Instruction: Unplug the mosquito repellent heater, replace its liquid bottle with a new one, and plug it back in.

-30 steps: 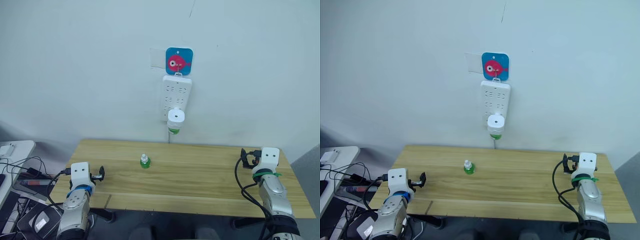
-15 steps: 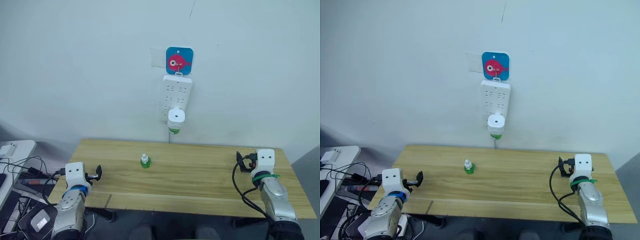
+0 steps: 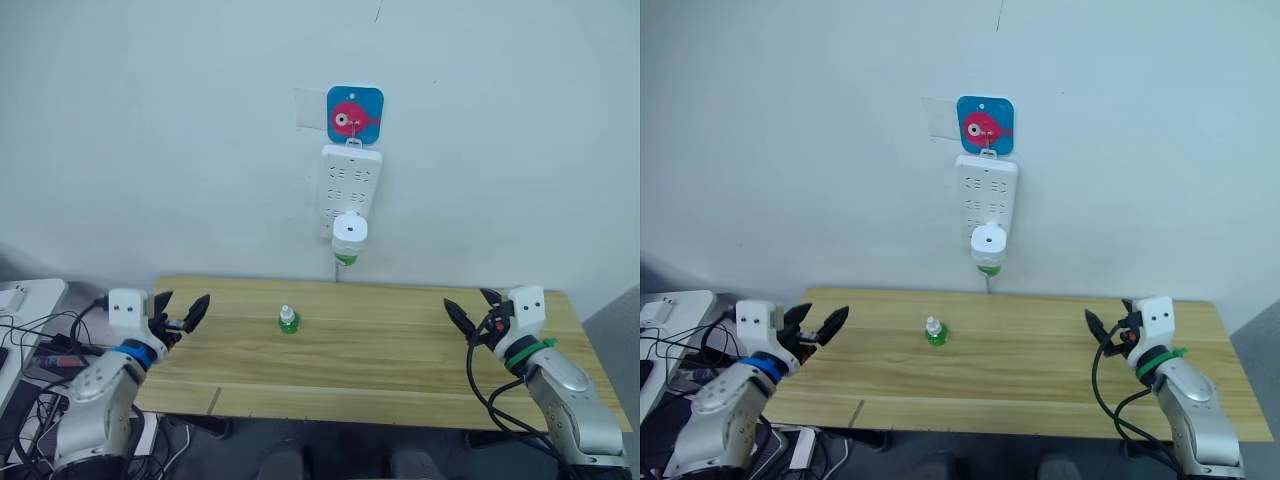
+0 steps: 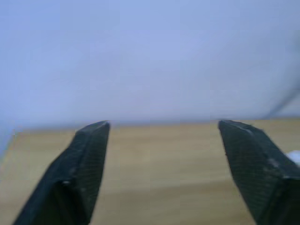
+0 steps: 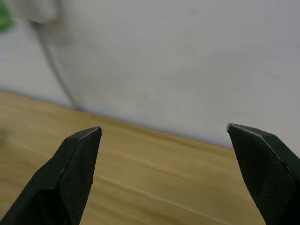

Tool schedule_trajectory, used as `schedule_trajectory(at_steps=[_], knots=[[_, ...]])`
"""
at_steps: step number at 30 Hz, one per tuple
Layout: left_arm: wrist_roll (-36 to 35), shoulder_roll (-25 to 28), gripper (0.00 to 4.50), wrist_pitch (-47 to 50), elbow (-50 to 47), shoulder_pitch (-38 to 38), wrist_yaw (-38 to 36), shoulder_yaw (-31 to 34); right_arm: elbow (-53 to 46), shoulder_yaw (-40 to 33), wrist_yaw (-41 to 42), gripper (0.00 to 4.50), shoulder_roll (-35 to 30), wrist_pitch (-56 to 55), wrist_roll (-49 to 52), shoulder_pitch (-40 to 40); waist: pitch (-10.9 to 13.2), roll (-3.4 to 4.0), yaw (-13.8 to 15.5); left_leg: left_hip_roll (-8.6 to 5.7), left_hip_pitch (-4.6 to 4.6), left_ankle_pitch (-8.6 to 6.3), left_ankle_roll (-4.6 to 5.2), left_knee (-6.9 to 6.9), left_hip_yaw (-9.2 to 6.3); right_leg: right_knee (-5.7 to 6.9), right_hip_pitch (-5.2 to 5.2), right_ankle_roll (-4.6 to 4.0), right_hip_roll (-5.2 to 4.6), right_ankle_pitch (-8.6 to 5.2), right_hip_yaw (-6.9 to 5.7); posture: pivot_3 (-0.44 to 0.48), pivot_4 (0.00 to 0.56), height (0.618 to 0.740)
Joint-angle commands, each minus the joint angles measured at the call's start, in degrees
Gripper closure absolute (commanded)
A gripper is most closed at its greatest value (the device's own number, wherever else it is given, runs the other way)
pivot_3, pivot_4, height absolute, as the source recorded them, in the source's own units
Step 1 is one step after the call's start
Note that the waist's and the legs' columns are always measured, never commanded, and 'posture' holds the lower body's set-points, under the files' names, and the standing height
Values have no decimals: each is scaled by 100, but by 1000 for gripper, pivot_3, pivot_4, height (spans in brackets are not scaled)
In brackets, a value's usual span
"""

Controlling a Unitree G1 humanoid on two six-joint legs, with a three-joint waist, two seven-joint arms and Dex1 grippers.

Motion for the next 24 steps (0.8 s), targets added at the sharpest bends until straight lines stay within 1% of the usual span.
schedule_trajectory(at_steps=[1,4,7,10,14,18,21,24], knots=[[-215,352,1544,456,-490,-336,-555,-299,-1015,39,176,0,-126,702,794,-246,21,5,0,-1,-1,0,0,0,-6,0,0,-4,0,-2,-12,-94,131,740],[-213,533,1544,624,-434,-855,-938,-574,-1570,131,360,0,-299,1174,1317,-409,42,6,3,-1,-9,1,-1,0,-26,1,0,-16,2,-9,-39,-105,128,740],[-17,537,1544,581,-6,-1606,-1371,-1012,-1853,171,257,0,-304,1532,1724,-700,53,0,14,-1,-15,1,-1,-1,-45,1,1,-22,12,-12,-52,-107,128,740],[261,406,1544,354,627,-2424,-1711,-1414,-2062,284,65,0,-237,1759,1906,-943,62,-1,-14,-7,-16,1,-1,-2,-45,2,2,-22,15,-13,-50,-125,123,740],[545,123,1544,3,1631,-3513,-1962,-1709,-2108,367,-200,0,-128,1837,1880,-1210,82,-22,-51,-12,-20,1,0,0,-47,3,0,-19,17,-15,-51,-135,121,740],[725,-88,1544,-248,2180,-4107,-2308,-1914,-2133,465,-315,0,-75,1823,1819,-1291,85,-28,-105,-13,-31,2,0,1,-43,5,2,-19,19,-15,-47,-146,115,740],[849,-218,1544,-400,2607,-4543,-2591,-2035,-2201,505,-344,0,-91,1809,1805,-1247,86,-29,-198,-12,-52,2,0,0,-46,8,-8,-19,19,-15,-51,-160,116,740],[1106,-306,1544,-752,3294,-4958,-2852,-2167,-2252,477,-393,0,-138,1784,1785,-1146,89,-31,-237,-13,-64,3,1,2,-49,6,-15,-18,21,-15,-53,-168,119,740]])
